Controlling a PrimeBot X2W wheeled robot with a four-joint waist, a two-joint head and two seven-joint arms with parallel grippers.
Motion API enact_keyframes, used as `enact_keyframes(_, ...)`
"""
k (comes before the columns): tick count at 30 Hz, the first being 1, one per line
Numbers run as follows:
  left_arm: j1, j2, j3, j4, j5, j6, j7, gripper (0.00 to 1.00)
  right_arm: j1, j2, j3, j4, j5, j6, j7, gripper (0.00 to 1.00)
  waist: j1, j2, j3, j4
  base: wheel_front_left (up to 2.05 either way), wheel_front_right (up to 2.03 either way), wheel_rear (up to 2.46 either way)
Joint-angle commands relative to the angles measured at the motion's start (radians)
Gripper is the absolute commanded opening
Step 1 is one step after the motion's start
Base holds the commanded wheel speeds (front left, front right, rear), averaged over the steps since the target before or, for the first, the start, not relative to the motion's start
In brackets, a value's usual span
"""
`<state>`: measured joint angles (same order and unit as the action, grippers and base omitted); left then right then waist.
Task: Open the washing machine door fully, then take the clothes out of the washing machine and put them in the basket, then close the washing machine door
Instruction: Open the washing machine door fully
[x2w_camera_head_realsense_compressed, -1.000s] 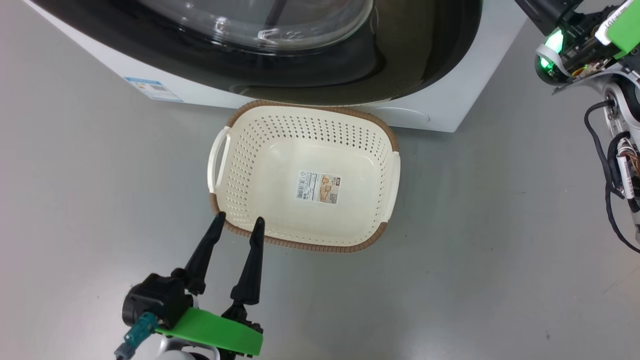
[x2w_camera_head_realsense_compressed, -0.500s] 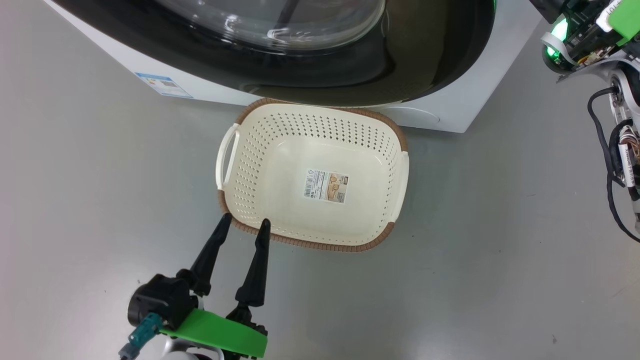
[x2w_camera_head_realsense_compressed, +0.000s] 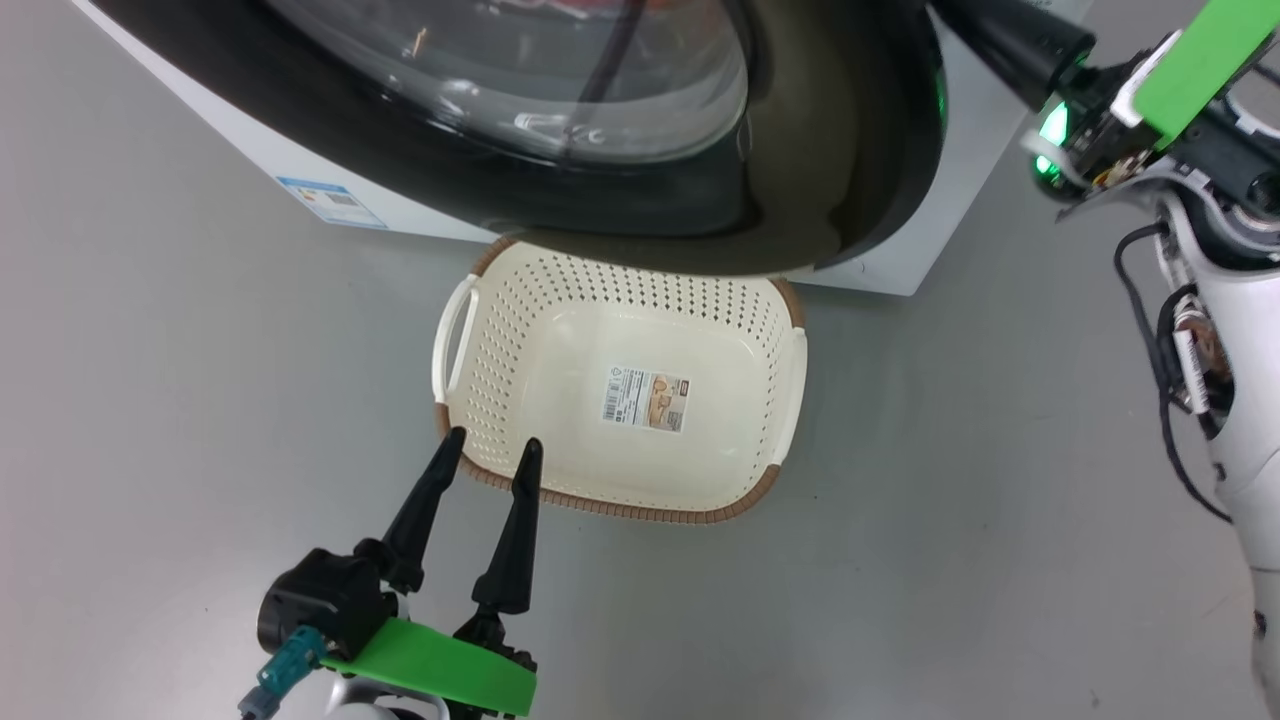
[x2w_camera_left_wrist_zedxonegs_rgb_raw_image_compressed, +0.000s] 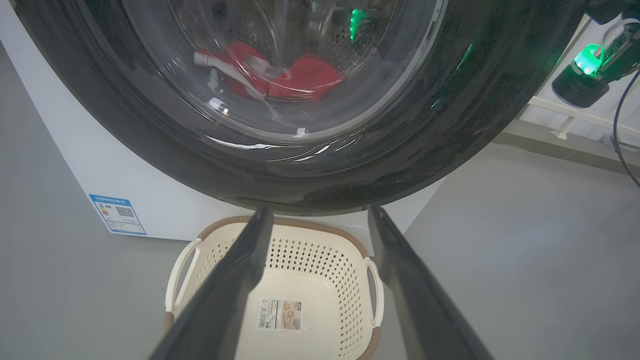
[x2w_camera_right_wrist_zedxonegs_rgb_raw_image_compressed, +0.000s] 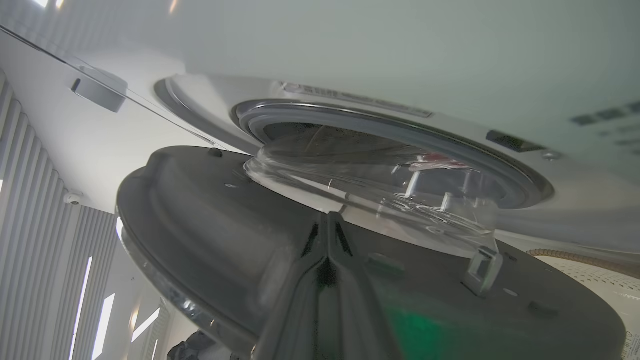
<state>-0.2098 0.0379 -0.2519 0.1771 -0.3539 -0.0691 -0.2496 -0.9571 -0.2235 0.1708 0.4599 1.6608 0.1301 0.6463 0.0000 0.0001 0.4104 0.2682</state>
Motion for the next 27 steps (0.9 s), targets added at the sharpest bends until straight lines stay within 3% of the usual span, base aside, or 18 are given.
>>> enact_keyframes(1,-0.002,0.012,0.033,-0.018,-0.005,0.009,-0.012,1.00,0.027,0.034,0.016,-0.033,-0.016,0.001,0.014,0.00,0.0000,-0.0001,-0.017,-0.004,0.00,0.00,0.00)
enact_keyframes(27,0.058,0.012,0.061,-0.009,0.017,0.004,-0.012,1.00,0.225,0.106,0.054,-0.100,-0.061,0.001,0.081,0.00,0.0000,-0.0001,-0.139,-0.026,0.00,0.00,0.00)
